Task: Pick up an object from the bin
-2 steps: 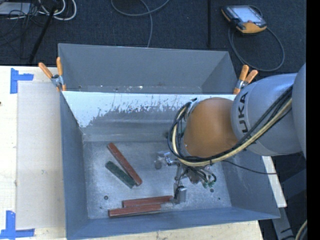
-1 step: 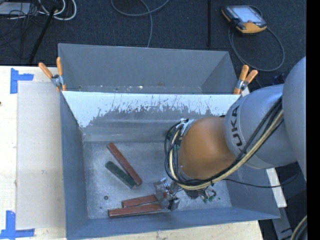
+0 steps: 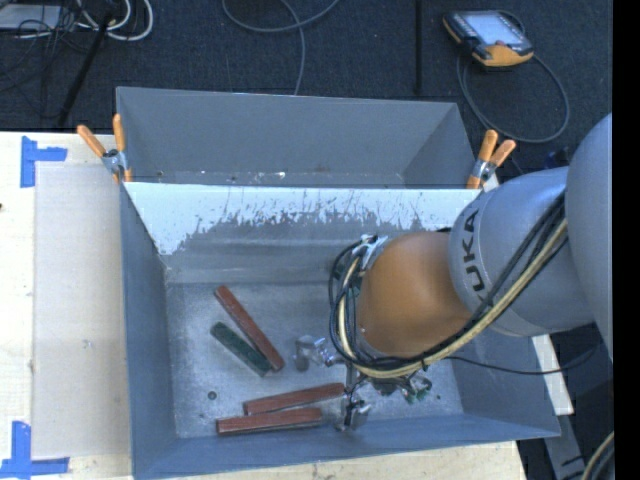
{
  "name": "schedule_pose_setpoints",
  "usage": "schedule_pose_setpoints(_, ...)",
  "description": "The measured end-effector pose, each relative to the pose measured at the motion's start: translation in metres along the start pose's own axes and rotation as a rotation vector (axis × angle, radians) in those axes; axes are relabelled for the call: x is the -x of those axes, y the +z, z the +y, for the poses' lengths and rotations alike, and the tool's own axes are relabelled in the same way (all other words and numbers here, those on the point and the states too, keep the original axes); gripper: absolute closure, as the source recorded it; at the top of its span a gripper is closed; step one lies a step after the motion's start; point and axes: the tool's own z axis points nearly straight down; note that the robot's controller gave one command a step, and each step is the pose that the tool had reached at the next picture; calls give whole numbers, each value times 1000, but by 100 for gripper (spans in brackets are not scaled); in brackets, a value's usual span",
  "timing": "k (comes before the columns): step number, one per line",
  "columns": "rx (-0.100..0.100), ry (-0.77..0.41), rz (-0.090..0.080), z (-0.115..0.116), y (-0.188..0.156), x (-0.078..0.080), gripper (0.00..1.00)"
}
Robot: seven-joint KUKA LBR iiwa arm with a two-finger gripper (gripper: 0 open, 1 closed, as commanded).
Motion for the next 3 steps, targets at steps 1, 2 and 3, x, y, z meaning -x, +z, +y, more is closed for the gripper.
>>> schedule_pose_setpoints(1, 0, 0, 0, 0, 0, 0, 0)
schedule_pose_setpoints(2, 1, 242, 9, -48, 17, 36, 100)
schedule_pose_setpoints(3, 1, 242, 9, -48, 17, 36, 100)
